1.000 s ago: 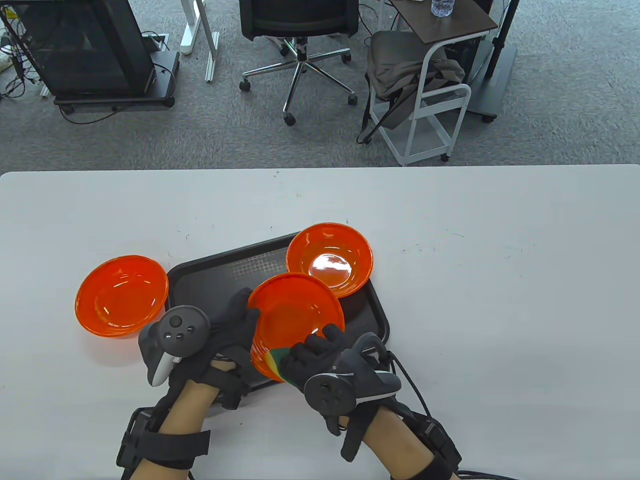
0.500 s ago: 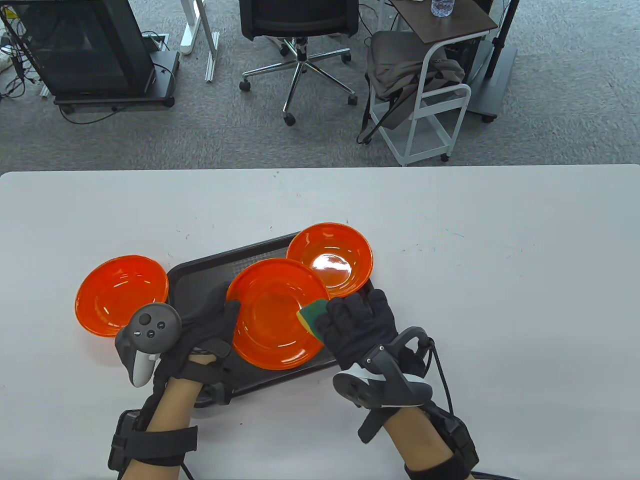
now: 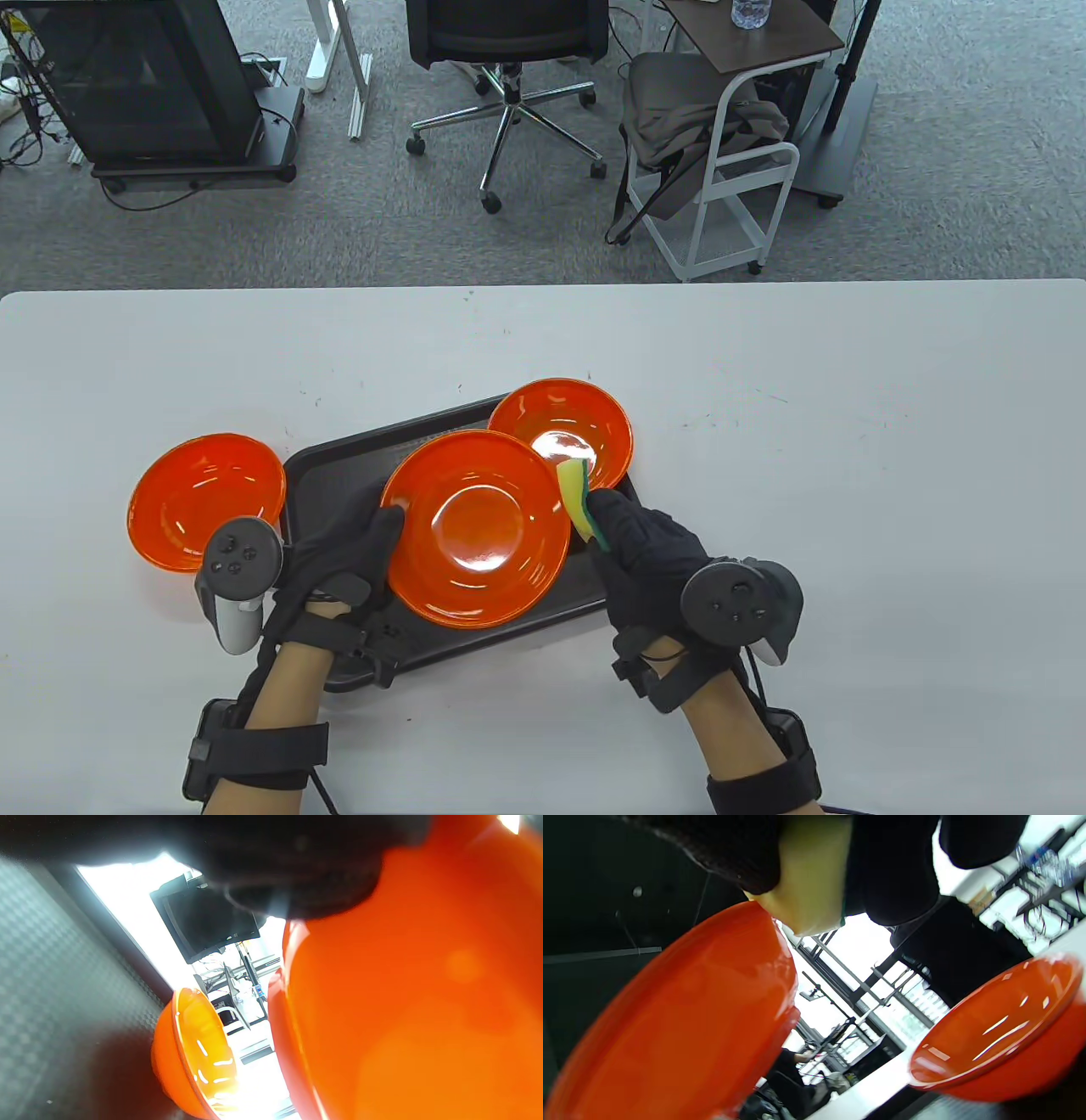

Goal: Wipe bowl with sponge

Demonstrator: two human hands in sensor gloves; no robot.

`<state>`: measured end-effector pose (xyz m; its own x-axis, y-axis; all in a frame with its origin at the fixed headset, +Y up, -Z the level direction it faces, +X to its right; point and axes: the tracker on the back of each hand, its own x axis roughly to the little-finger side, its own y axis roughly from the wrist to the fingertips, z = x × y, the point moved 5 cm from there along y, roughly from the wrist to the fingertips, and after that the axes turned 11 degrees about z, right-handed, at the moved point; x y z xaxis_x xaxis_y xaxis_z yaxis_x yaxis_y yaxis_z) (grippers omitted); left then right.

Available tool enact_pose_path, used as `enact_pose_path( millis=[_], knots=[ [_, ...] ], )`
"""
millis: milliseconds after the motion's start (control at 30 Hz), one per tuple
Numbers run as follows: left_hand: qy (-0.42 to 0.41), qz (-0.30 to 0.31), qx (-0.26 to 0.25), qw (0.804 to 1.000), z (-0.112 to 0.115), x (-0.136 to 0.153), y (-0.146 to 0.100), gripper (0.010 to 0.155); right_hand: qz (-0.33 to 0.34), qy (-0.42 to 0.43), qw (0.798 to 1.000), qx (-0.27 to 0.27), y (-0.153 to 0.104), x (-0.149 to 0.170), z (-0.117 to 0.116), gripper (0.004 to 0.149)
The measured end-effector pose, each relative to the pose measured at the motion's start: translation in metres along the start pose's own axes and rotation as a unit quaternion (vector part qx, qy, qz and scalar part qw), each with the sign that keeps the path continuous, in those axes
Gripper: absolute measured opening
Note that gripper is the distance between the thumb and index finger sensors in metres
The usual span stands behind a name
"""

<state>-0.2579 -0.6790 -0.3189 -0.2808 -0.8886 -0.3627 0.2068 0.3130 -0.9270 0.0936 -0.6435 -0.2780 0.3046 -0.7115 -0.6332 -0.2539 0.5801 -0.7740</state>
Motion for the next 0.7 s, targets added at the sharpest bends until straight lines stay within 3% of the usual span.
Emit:
enact_pose_path(
  millis=[133,333,700],
  knots=[
    [-0.035,-0.012,0.008,0.999,0.004,0.004,0.0,0.055,0.016,0.103,0.994,0.016,0.0,0.005,-0.003,0.049],
    [0.024,-0.038,0.023,0.999,0.002,0.0,-0.002,0.057,0.041,0.111,0.993,0.003,0.0,0.002,-0.009,0.049],
    [-0.021,-0.041,0.1,0.994,0.026,-0.002,0.002,0.059,0.018,0.135,0.99,0.023,-0.003,0.013,-0.013,0.049]
  ],
)
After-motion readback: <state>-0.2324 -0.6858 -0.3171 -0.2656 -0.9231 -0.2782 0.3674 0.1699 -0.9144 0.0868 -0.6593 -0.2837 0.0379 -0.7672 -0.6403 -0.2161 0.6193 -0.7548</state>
